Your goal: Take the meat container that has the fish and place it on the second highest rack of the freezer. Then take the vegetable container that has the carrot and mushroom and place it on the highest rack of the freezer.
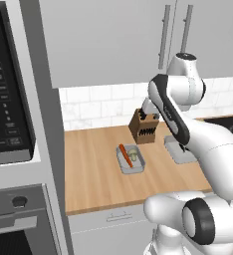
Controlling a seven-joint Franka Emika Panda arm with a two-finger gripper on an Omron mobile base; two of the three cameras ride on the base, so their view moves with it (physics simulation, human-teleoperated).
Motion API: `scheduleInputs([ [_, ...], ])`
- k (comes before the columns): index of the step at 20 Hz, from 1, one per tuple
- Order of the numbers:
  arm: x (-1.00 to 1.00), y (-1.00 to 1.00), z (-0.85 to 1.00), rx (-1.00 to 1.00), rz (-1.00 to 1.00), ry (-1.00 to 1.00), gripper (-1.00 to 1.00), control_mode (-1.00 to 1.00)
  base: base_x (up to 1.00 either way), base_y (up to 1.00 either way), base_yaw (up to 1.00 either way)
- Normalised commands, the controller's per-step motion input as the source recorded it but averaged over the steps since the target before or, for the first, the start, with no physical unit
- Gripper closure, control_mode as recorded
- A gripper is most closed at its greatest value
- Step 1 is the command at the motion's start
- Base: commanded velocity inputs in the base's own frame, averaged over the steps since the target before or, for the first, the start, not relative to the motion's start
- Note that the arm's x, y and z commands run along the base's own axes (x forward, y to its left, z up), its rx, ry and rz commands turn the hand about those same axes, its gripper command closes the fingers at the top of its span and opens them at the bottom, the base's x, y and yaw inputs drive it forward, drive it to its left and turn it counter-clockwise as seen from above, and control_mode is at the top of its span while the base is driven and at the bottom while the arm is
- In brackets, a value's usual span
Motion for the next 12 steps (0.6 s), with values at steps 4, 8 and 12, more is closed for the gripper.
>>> scheduleInputs([
  [4,0.00,-0.06,-0.16,0.06,-0.14,0.01,-1.00,-1.00,0.00,0.00,0.00],
  [8,0.05,-0.47,-0.31,0.16,-0.45,0.05,-1.00,-1.00,0.00,0.00,0.00],
  [12,0.11,-0.86,-0.27,0.20,-0.48,0.08,-1.00,-1.00,0.00,0.00,0.00],
])
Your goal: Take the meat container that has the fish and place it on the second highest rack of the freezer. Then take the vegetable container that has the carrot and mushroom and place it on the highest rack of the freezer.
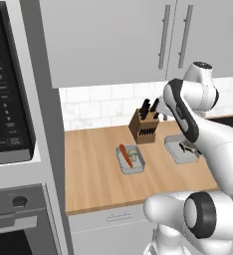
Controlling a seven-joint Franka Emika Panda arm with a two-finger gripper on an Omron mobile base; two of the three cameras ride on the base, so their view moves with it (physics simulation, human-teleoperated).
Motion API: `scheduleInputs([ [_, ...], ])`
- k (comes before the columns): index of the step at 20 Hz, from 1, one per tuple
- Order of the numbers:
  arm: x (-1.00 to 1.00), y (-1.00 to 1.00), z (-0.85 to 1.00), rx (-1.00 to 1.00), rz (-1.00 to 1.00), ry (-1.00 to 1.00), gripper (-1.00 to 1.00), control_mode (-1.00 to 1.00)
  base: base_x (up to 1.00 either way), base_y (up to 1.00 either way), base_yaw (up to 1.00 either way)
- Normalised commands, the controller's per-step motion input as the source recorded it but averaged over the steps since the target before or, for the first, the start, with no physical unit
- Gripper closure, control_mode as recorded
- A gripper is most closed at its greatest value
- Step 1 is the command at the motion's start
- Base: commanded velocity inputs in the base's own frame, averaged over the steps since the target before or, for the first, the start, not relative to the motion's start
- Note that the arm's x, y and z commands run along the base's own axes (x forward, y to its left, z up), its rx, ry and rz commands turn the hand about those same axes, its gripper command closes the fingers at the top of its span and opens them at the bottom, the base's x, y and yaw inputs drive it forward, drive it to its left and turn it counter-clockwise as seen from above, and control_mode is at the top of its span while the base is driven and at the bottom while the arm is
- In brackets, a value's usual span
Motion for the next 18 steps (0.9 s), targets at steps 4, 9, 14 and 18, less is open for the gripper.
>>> scheduleInputs([
  [4,0.07,-0.81,-0.22,0.24,-0.51,0.16,-1.00,-1.00,0.00,0.00,0.00],
  [9,-0.17,-0.55,-0.23,0.20,-0.42,0.12,-1.00,-1.00,0.00,0.00,0.00],
  [14,-0.10,-0.21,-0.45,0.08,-0.39,0.08,-1.00,-1.00,0.00,0.00,0.00],
  [18,0.00,-0.11,-0.58,0.00,-0.33,0.09,-1.00,-1.00,0.00,0.00,0.00],
])
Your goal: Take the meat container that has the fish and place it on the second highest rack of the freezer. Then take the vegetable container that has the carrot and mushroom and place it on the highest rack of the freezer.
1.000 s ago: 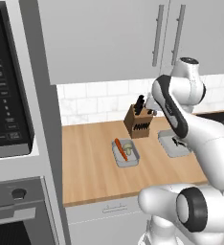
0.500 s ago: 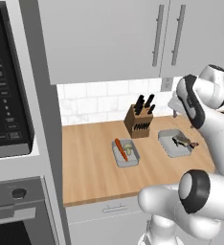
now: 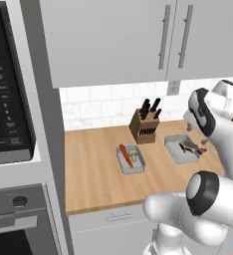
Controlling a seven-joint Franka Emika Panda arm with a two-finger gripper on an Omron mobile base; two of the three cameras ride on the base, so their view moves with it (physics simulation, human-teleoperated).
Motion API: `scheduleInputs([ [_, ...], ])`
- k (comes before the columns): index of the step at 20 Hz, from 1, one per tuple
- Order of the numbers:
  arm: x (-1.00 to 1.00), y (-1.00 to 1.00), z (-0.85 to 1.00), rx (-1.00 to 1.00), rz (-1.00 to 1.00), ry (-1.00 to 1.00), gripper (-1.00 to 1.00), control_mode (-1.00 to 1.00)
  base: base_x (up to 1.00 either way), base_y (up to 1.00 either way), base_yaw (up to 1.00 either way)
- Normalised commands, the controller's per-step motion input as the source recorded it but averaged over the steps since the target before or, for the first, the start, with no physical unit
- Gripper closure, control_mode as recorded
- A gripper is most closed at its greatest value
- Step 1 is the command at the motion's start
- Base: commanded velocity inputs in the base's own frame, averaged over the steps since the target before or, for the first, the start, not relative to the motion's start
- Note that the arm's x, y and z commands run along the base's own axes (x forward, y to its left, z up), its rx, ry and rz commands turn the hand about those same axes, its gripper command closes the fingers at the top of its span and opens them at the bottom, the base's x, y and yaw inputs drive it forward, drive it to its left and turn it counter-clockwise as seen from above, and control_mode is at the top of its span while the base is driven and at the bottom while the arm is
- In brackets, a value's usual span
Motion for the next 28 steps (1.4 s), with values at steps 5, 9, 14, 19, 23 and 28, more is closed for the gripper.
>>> scheduleInputs([
  [5,0.04,-0.14,-0.56,0.00,-0.21,0.09,-1.00,-1.00,0.00,0.00,0.00],
  [9,0.18,-0.13,-0.45,0.00,-0.05,0.05,-1.00,-1.00,0.00,0.00,0.00],
  [14,0.18,-0.03,-0.46,0.00,0.00,0.04,-1.00,-1.00,0.00,0.00,0.00],
  [19,0.32,0.00,-0.43,0.00,0.00,0.07,-1.00,-1.00,0.00,0.00,0.00],
  [23,0.35,0.00,-0.36,0.02,0.00,0.07,-1.00,-1.00,0.00,0.00,0.00],
  [28,0.19,0.00,-0.29,0.00,0.00,0.03,-1.00,-1.00,0.00,0.00,0.00],
])
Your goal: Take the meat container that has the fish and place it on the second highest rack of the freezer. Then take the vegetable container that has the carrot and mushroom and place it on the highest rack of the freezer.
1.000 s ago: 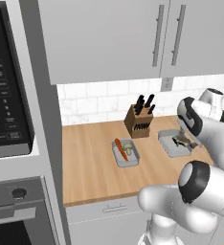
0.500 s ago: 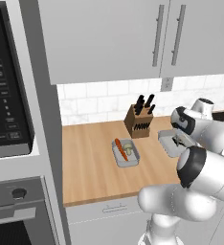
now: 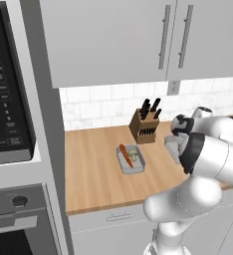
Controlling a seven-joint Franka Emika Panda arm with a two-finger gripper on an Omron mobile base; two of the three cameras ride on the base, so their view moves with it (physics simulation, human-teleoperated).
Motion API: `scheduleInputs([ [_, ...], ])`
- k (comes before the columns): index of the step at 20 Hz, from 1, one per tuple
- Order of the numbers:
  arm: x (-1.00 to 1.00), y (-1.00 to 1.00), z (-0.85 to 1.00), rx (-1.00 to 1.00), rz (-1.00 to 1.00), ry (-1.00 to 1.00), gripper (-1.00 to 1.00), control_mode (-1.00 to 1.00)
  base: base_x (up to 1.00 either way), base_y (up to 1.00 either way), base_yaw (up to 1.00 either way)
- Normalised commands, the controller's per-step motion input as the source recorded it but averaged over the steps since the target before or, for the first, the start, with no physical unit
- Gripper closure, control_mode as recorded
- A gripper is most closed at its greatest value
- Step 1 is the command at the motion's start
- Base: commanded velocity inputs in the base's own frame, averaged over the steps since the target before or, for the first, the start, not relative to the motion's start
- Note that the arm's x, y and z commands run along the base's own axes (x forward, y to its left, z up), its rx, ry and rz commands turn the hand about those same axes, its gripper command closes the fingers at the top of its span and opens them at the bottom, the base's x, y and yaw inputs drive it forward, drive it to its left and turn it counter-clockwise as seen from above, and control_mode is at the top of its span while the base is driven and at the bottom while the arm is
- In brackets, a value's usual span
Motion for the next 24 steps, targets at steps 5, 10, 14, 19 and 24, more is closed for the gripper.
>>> scheduleInputs([
  [5,0.03,0.00,-0.24,0.03,0.00,0.06,-1.00,-1.00,0.00,0.00,0.00],
  [10,0.05,0.00,-0.21,0.04,0.00,0.05,-1.00,-1.00,0.00,0.00,0.00],
  [14,0.06,0.00,-0.25,0.01,0.00,0.05,1.00,-1.00,0.00,0.00,0.00],
  [19,0.01,0.00,-0.28,-0.02,0.00,0.01,1.00,-1.00,0.00,0.00,0.00],
  [24,-0.18,0.00,0.03,0.02,0.01,-0.03,1.00,-1.00,0.00,0.00,0.00],
])
